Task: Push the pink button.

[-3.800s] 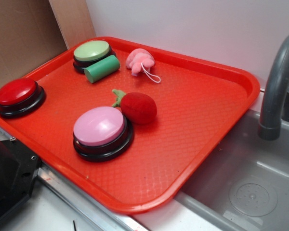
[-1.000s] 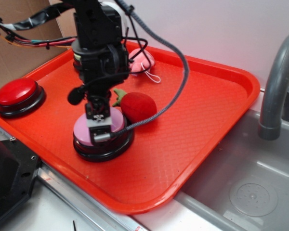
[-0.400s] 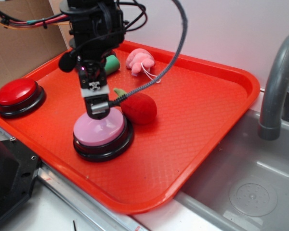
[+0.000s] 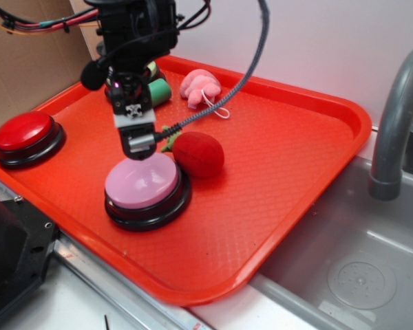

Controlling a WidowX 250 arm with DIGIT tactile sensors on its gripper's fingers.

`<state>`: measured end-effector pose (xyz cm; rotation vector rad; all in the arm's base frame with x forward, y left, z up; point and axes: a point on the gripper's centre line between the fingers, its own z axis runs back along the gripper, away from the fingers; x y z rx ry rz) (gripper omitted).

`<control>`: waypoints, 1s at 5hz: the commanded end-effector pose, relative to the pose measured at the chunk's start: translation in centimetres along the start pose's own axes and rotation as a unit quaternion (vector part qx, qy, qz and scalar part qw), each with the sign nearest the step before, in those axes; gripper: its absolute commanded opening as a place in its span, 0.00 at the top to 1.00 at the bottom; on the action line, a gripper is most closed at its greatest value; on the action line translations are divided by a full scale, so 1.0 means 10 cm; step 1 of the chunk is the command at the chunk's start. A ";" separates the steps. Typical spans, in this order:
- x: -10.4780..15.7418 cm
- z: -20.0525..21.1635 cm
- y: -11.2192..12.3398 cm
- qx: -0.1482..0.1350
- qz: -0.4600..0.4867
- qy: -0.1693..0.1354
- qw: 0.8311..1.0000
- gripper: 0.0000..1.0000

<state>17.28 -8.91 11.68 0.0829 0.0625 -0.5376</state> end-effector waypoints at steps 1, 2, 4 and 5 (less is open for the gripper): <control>0.04 0.24 -0.02 0.007 0.005 -0.036 0.999 0.00; 0.02 0.32 0.01 0.011 0.013 -0.041 0.999 0.00; -0.01 0.42 0.00 0.014 0.018 -0.051 0.998 0.00; -0.03 0.50 -0.01 0.020 0.021 -0.059 0.998 0.00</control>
